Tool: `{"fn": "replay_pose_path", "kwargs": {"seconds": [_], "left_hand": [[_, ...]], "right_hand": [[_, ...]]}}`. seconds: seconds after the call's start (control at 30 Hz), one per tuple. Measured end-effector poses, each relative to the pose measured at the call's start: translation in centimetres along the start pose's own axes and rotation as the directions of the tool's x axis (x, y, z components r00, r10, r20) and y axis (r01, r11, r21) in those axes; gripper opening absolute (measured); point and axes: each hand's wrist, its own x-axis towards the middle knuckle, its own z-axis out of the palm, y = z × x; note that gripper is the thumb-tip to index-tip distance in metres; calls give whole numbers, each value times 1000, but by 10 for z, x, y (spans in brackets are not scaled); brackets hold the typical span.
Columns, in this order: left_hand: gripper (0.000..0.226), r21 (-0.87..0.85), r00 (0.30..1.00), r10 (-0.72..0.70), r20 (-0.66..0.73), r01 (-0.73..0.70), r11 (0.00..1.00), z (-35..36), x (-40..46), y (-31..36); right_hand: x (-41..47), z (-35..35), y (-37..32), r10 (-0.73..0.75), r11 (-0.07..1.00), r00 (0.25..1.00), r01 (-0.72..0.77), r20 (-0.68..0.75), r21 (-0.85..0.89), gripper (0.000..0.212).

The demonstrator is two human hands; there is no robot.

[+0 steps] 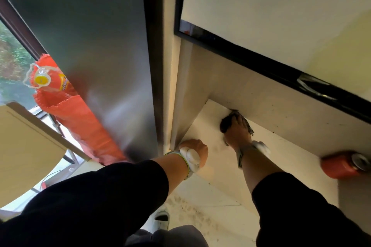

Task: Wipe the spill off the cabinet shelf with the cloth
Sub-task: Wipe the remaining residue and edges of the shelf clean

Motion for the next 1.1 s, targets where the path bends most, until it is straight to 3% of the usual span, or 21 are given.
{"fn": "replay_pose_path", "kwargs": {"seconds": [0.13,0.27,0.4,0.47,0.6,0.67,0.77,0.97,1.1], "left_hand": [[39,6,1000,-6,30,6,1000,-4,1,2],[28,-6,996,-24,84,25,1000,-11,2,7],[27,-16,992,-57,109,59,998,-17,4,8],[19,2,991,-68,112,68,998,-19,4,9],[22,31,995,-52,80,49,998,-16,2,10],[29,40,996,-58,62,55,998,-14,4,8],[31,-5,995,-69,67,69,998,-13,8,5],[43,-34,993,-55,102,59,998,-10,14,4],[43,-27,993,-56,106,59,998,-11,11,5]], "right_hand": [[-42,0,-1,80,995,997,-79,-18,69,68],[-80,17,-17,52,998,998,-52,-22,26,66],[-83,-8,-7,8,987,993,10,-115,159,48],[-78,-28,-1,64,980,989,-38,-133,194,51],[-65,-41,6,239,971,970,-239,-49,18,41],[-56,-39,7,295,950,955,-296,24,103,37],[-51,-47,6,257,942,959,-277,120,188,30],[-49,-94,10,111,935,982,-52,-151,351,12],[-50,-119,17,22,948,940,88,-342,305,8]]}}
